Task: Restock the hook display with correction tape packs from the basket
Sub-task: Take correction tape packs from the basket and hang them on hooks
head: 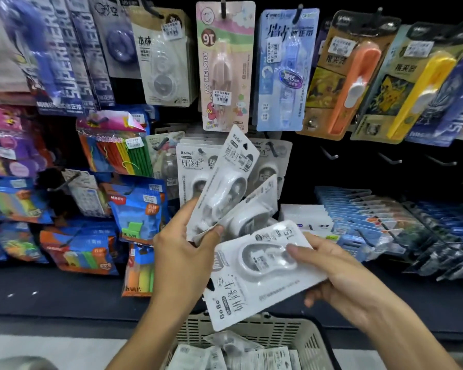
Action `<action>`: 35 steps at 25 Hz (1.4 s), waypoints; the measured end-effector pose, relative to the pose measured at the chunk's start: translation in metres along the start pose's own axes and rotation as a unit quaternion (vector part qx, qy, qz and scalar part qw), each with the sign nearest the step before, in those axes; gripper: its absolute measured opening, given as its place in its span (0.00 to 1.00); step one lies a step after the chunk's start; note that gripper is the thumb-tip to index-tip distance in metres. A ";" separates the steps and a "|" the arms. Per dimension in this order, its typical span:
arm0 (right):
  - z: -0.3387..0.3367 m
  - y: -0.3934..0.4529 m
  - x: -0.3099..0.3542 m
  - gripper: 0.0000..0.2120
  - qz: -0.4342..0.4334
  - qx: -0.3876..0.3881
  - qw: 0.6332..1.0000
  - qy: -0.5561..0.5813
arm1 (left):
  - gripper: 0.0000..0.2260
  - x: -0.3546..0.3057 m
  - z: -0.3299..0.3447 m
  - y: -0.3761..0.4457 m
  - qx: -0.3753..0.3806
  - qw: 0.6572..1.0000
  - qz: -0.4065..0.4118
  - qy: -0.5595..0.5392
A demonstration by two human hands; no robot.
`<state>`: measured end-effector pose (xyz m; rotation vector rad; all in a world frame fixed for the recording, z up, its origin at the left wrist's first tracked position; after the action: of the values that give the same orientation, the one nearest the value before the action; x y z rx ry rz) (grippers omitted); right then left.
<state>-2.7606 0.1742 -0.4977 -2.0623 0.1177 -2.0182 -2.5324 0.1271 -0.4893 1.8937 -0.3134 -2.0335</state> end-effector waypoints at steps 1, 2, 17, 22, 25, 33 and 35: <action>-0.003 -0.001 0.001 0.17 -0.001 0.015 0.999 -0.036 | 0.20 -0.001 0.000 0.000 0.004 1.000 -0.006 -0.011; -0.006 -0.002 0.004 0.14 -0.005 0.014 0.999 -0.044 | 0.20 -0.002 -0.002 0.001 0.001 1.000 -0.009 -0.022; 0.010 0.030 0.001 0.19 -0.006 -0.255 0.959 0.120 | 0.17 0.007 -0.025 0.024 -0.147 0.950 -0.123 -0.246; 0.014 0.037 -0.006 0.34 0.055 -0.121 0.955 0.266 | 0.18 -0.001 -0.037 0.030 -0.125 0.971 -0.071 -0.189; 0.014 0.036 -0.015 0.39 -0.005 -0.213 0.974 0.076 | 0.18 -0.012 -0.054 0.039 -0.103 0.983 -0.039 -0.146; 0.004 0.016 0.028 0.19 -0.156 -0.026 0.967 -0.199 | 0.21 -0.011 -0.038 0.028 0.101 0.963 -0.171 -0.182; -0.002 0.013 0.020 0.18 -0.128 -0.071 0.975 -0.170 | 0.19 -0.009 -0.038 0.029 0.043 0.950 -0.186 -0.248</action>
<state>-2.7606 0.1564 -0.4815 -2.5977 -0.0754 -1.7955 -2.4916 0.1068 -0.4732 1.5446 -0.1716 -2.7906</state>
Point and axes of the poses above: each hand's wrist, its own y-axis towards the middle knuckle, its own z-axis out of the palm, x = y × z, the point moved 2 cm from there along y, towards the middle knuckle, and after that the axes turned 12 degrees about -y, right-handed, at the moved point
